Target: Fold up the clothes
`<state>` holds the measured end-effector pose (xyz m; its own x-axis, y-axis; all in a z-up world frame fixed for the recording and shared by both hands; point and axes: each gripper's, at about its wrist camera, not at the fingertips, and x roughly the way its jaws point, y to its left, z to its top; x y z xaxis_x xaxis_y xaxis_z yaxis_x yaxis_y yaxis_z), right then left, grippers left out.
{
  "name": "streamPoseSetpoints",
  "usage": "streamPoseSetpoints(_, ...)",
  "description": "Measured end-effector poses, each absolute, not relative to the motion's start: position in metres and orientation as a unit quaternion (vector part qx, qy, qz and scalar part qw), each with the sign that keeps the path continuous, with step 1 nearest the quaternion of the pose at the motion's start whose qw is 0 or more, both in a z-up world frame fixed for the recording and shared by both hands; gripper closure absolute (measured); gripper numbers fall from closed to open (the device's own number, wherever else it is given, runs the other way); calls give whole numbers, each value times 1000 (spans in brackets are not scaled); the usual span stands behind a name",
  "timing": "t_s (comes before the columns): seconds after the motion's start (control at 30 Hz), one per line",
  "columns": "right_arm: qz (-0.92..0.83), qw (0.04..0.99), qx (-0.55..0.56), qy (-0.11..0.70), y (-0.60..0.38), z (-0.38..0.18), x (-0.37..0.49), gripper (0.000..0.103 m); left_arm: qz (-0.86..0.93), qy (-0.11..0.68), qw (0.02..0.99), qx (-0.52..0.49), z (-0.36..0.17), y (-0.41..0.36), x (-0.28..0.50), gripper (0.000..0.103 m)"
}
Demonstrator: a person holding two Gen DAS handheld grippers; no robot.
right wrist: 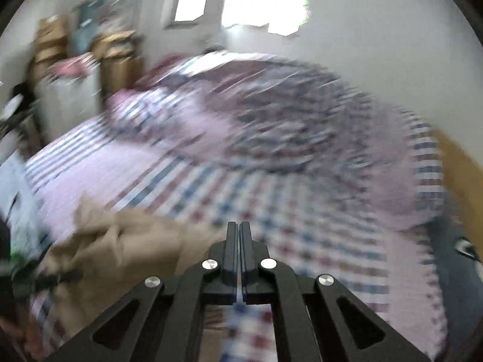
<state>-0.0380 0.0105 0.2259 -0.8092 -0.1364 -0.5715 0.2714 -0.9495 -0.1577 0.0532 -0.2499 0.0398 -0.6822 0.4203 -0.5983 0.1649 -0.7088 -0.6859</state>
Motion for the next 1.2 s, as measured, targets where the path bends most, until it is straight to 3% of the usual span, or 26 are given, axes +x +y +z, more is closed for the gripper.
streamPoseSetpoints(0.1, -950, 101, 285, 81, 34, 254, -46, 103, 845, -327, 81, -416, 39, -229, 44, 59)
streamPoseSetpoints(0.23, -921, 135, 359, 74, 44, 228, -57, 102, 850, -318, 95, -410, 42, -218, 43, 59)
streamPoseSetpoints(0.33, -890, 171, 421, 43, 57, 179, -56, 95, 850, -329, 135, -388, 50, -210, 41, 59)
streamPoseSetpoints(0.4, -865, 201, 459, 12, 66, 143, -46, 76, 847, -326, 174, -381, 55, -196, 37, 59)
streamPoseSetpoints(0.47, -846, 224, 484, -8, 72, 114, -34, 64, 841, -315, 214, -384, 58, -179, 33, 59)
streamPoseSetpoints(0.7, -789, 294, 538, -44, 70, 32, 7, 59, 827, -275, 273, -408, 57, -134, 25, 59)
streamPoseSetpoints(0.77, -807, 297, 511, 6, 54, 32, 27, 61, 824, -270, 273, -416, 55, -127, 21, 59)
streamPoseSetpoints(0.87, -831, 307, 442, 138, 14, 39, 72, 73, 823, -256, 275, -425, 54, -117, 18, 57)
streamPoseSetpoints(1.0, -818, 313, 366, 315, -35, 24, 132, 76, 837, -213, 258, -433, 53, -100, 14, 56)
streamPoseSetpoints(1.1, -819, 310, 353, 329, -38, 21, 142, 76, 844, -182, 219, -454, 45, -95, 11, 57)
streamPoseSetpoints(1.17, -822, 310, 352, 323, -35, 21, 143, 75, 845, -168, 201, -467, 40, -94, 9, 81)
streamPoseSetpoints(1.2, -822, 311, 353, 320, -33, 22, 144, 75, 846, -160, 194, -470, 38, -94, 10, 86)
